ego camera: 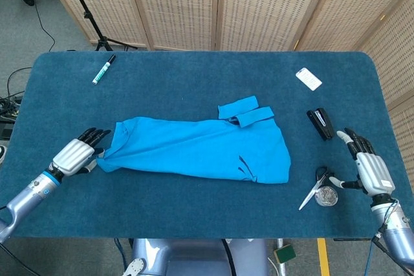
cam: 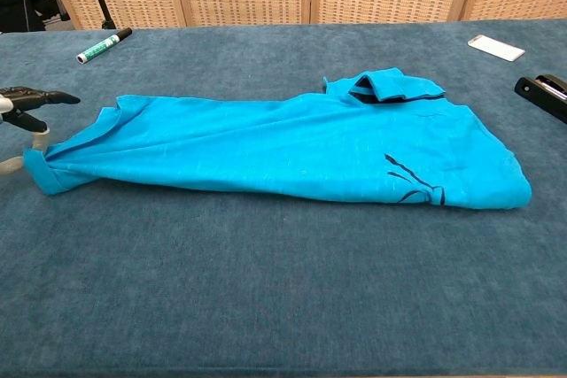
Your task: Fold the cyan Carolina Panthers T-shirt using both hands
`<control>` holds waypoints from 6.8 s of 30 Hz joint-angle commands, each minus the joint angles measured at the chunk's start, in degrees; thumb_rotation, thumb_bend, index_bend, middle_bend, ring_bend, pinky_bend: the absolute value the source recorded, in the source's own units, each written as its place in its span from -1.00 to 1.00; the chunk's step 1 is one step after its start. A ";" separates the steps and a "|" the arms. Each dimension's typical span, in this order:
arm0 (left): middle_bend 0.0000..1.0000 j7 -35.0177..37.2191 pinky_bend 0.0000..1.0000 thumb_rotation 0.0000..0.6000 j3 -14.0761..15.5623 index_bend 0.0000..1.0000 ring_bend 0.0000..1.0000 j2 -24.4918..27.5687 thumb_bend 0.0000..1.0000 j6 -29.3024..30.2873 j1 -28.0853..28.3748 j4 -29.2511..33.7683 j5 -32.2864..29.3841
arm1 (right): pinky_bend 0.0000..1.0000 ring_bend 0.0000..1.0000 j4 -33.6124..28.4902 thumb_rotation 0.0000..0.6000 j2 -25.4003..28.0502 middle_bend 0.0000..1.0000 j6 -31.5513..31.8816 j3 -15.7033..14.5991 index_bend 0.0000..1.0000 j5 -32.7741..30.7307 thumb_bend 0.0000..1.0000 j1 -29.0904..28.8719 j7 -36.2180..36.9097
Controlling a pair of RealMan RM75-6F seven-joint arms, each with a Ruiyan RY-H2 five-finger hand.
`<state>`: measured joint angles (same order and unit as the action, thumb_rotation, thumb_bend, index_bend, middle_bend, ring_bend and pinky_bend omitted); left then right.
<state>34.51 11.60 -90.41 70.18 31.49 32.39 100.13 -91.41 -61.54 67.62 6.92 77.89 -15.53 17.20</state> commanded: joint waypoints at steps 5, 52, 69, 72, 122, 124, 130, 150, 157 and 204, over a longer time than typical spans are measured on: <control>-1.00 1.43 -1.00 1.00 0.16 0.45 -1.00 0.93 0.15 -0.04 -0.99 -3.41 -0.51 | -1.00 -1.00 0.05 1.00 0.08 -1.00 -0.08 0.06 -1.00 -0.09 -1.00 -0.02 0.15; -1.00 13.26 -1.00 1.00 -8.42 0.46 -1.00 1.01 0.18 -16.48 -4.37 -21.53 -11.81 | -1.00 -1.00 -0.10 1.00 0.06 -1.00 -0.83 -0.15 -1.00 -0.08 -1.00 -0.37 -0.03; -1.00 10.51 -1.00 1.00 -8.08 0.46 -1.00 7.82 0.19 17.20 -1.70 3.56 -3.64 | -1.00 -1.00 -1.16 1.00 1.39 -1.00 0.59 -0.22 -1.00 1.37 -1.00 0.26 2.18; -1.00 6.63 -1.00 1.00 -7.72 0.46 -1.00 9.59 0.20 18.76 -0.86 10.67 -1.81 | -1.00 -1.00 -1.28 1.00 1.57 -1.00 0.69 -0.27 -1.00 1.58 -1.00 0.30 2.47; -1.00 -16.74 -1.00 1.00 -7.58 0.47 -1.00 -5.43 0.08 -6.14 14.19 43.59 0.18 | -1.00 -1.00 -1.32 1.00 2.77 -1.00 0.71 -0.18 -1.00 1.60 -1.00 0.39 5.09; -1.00 -16.22 -1.00 1.00 -7.36 0.47 -1.00 -5.44 -0.01 -6.79 14.34 43.94 -0.05 | -1.00 -1.00 -1.38 1.00 2.75 -1.00 0.67 -0.22 -1.00 1.59 -1.00 0.39 4.99; -1.00 -15.93 -1.00 1.00 -7.08 0.03 -1.00 -4.96 -0.59 -9.12 14.30 44.93 -1.96 | -1.00 -1.00 -1.45 1.00 2.83 -1.00 0.81 -0.14 -1.00 1.55 -1.00 0.44 5.15; -1.00 -18.14 -1.00 1.00 -18.62 -0.96 -1.00 4.93 -0.94 -11.85 16.80 45.82 -14.36 | -1.00 -1.00 -1.55 1.00 3.54 -1.00 0.90 0.09 -1.00 1.62 -1.00 0.53 6.50; -1.00 -24.46 -1.00 1.00 -21.54 -0.86 -1.00 1.81 -0.81 -22.03 20.89 38.37 -22.75 | -1.00 -1.00 -1.30 1.00 3.88 -1.00 0.83 0.30 -1.00 1.32 -1.00 0.57 7.19; -1.00 -15.48 -1.00 1.00 -21.70 -0.52 -1.00 -16.04 -0.39 -29.14 27.60 6.52 -21.26 | -1.00 -1.00 0.49 1.00 3.41 -1.00 -1.86 0.57 -1.00 -0.25 -1.00 -0.32 8.29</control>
<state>18.61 -9.88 -105.61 41.87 58.36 40.54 78.92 -90.93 -58.13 65.77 7.48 77.65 -15.84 25.47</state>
